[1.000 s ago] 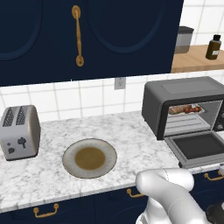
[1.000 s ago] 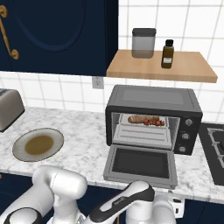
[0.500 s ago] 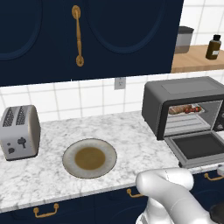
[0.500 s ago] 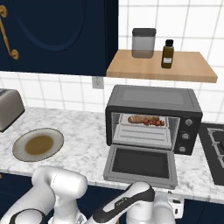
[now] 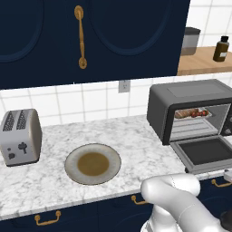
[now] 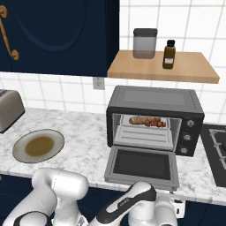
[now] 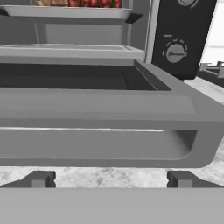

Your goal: Pick up the kebab skewer and baguette bread, and place them inside the toaster oven. Close the toaster oven door and start by setting the timer.

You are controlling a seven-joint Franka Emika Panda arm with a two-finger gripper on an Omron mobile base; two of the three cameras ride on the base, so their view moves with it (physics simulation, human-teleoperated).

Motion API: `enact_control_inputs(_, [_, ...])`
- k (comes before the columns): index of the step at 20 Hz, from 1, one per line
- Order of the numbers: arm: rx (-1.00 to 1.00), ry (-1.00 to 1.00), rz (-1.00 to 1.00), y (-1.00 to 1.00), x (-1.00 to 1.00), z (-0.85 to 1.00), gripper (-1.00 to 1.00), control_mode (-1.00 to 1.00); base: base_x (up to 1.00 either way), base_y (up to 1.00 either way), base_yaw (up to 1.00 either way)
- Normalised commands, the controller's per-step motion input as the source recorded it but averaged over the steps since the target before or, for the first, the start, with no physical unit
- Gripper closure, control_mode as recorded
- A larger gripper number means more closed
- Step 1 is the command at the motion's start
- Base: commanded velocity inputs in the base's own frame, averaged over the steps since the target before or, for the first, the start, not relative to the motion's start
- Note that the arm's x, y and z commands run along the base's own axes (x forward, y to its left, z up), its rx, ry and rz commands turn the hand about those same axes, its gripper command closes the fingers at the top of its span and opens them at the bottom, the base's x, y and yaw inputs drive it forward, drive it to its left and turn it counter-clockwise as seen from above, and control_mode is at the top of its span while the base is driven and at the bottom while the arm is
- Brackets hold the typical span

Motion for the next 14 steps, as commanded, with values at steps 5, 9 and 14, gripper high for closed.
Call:
enact_control_inputs(5, [0.0,0.03,0.0,0.0,0.15,0.0,-1.0,-1.0,0.0,0.0,0.0])
enact_control_inputs(9, [0.0,0.02,0.0,0.0,0.2,0.0,-1.0,-1.0,0.0,0.0,0.0])
enact_control_inputs(14, [0.02,0.0,0.0,0.0,0.31,0.14,-1.0,-1.0,0.0,0.0,0.0])
